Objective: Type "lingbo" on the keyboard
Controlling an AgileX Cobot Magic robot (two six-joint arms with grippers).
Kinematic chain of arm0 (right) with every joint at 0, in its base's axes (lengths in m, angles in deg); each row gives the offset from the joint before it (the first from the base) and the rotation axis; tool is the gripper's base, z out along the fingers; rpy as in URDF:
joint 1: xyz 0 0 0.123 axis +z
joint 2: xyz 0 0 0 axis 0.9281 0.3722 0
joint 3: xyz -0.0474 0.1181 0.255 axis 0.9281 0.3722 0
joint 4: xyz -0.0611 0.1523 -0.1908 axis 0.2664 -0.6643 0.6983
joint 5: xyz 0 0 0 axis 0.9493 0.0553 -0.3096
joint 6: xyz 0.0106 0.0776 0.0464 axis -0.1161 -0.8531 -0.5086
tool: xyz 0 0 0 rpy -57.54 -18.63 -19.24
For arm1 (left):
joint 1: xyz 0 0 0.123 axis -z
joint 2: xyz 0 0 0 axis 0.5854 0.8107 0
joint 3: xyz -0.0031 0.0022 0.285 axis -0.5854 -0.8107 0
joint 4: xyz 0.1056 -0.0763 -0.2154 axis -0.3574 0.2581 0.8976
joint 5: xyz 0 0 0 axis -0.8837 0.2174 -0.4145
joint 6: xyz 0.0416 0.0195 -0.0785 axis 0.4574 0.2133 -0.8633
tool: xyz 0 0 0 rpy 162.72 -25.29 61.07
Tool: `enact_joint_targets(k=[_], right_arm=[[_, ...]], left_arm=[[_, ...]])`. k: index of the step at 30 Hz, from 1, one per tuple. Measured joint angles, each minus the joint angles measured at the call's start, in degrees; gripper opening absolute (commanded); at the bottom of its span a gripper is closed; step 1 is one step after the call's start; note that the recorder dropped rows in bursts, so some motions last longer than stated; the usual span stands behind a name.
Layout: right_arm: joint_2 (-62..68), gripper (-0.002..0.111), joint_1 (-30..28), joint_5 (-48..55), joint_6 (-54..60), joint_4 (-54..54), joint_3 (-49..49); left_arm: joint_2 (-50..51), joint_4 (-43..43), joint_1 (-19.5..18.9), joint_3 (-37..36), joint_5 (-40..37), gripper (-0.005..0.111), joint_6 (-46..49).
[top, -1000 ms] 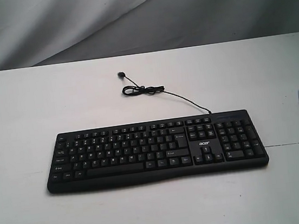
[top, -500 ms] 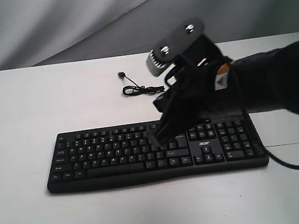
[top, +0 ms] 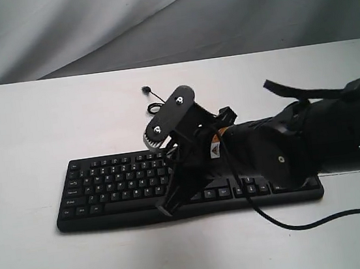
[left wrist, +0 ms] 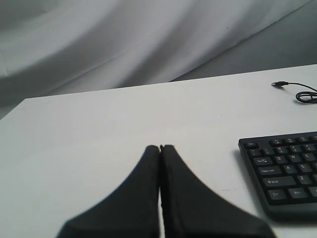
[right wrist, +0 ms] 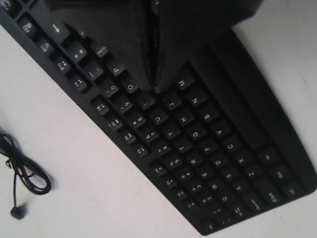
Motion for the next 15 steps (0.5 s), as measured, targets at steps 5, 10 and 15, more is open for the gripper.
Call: enact_joint_targets(k=[5, 10, 15], right_arm=[[4.7, 0.000, 0.0, 0.3, 0.4, 0.2, -3.5], [8.7, 0.000, -0.2, 1.4, 0.7, 0.3, -7.3], [10.4, 0.000, -1.9, 1.9, 0.7, 0.4, -7.4]], left_arm=[[0.0, 0.0, 0.0, 0.0, 0.0, 0.000, 0.0], [0.0, 0.0, 0.0, 0.0, 0.0, 0.000, 0.0], [0.0, 0.0, 0.0, 0.0, 0.0, 0.000, 0.0]])
